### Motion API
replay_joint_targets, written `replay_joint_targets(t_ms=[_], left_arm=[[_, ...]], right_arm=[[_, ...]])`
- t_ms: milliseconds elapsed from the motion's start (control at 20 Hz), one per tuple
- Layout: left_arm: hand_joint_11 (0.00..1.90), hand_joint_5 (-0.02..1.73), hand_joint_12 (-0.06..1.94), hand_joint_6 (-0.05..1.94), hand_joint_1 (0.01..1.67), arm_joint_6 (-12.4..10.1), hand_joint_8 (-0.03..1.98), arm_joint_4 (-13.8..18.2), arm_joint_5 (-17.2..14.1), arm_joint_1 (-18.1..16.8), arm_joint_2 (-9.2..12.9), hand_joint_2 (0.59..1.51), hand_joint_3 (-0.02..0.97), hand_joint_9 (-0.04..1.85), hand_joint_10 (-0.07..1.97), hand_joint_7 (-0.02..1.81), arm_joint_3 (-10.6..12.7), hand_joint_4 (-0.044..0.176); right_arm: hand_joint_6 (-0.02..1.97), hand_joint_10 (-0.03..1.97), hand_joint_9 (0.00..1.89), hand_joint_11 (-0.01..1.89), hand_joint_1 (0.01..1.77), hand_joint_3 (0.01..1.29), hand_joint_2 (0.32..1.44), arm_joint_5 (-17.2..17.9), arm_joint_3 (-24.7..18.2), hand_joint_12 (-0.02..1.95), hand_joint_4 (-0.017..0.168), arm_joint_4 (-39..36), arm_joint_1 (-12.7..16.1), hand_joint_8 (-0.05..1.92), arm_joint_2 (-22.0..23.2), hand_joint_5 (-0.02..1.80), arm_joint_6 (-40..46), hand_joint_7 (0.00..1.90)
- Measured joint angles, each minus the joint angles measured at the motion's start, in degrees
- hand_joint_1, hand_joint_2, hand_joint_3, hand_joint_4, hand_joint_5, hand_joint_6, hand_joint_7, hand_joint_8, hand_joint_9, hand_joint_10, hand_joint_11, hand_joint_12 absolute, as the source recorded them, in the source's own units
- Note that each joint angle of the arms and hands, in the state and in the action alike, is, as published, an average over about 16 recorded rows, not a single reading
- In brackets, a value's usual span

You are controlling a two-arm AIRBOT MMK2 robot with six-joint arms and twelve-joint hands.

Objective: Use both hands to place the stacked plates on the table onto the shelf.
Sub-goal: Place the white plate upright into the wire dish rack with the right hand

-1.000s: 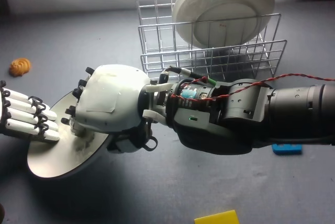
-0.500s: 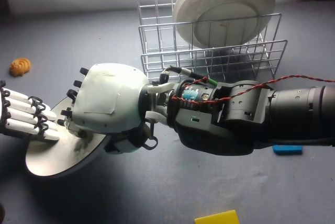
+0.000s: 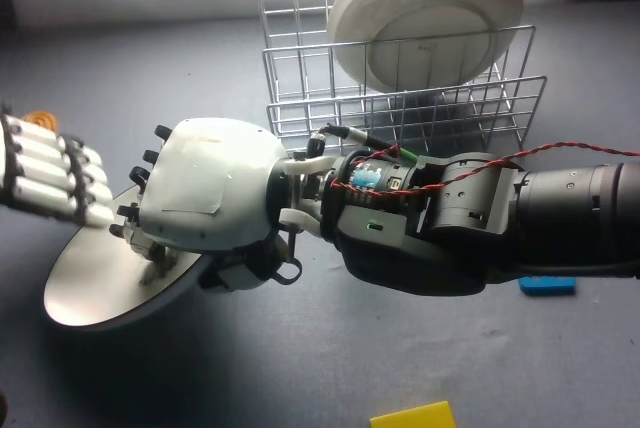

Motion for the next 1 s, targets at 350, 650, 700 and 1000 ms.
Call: replay_joint_targets(t_ms=[350, 650, 700, 1000], left_arm=[[0.02, 0.04, 0.01, 0.01, 0.01, -0.88, 0.00, -0.01, -0.68, -8.05, 3.54, 1.223, 0.018, 0.02, 0.02, 0.02, -1.67, 0.004], [0.02, 0.04, 0.01, 0.00, 0.01, -2.23, 0.00, 0.47, -1.44, -13.63, 6.22, 1.221, 0.018, 0.02, 0.02, 0.02, -3.04, 0.006], [0.02, 0.04, 0.01, 0.00, 0.01, -2.48, 0.00, 0.62, -1.54, -14.32, 6.51, 1.221, 0.018, 0.02, 0.02, 0.02, -3.17, 0.006], [0.02, 0.03, 0.01, 0.00, 0.01, -3.61, 0.00, 1.41, -1.90, -17.01, 7.48, 1.221, 0.018, 0.02, 0.02, 0.02, -3.31, 0.006]], right_arm=[[0.44, -0.01, 1.34, 1.00, 1.16, 0.01, 0.94, -0.89, -3.05, 0.79, -0.002, 1.27, 0.85, 0.48, 2.69, 0.95, 0.25, 1.09], [0.59, -0.01, 1.33, 0.99, 1.17, 0.01, 0.94, -2.22, -9.62, 0.80, 0.007, 3.07, 2.34, 0.60, 8.29, 0.97, 0.42, 1.11], [0.62, -0.01, 1.33, 0.99, 1.17, 0.01, 0.95, -2.48, -11.04, 0.80, 0.009, 3.44, 2.62, 0.62, 9.55, 0.97, 0.45, 1.11], [0.79, -0.01, 1.32, 0.98, 1.20, 0.01, 0.96, -4.02, -20.74, 0.84, 0.014, 6.07, 4.94, 0.71, 18.64, 0.99, 0.46, 1.13]])
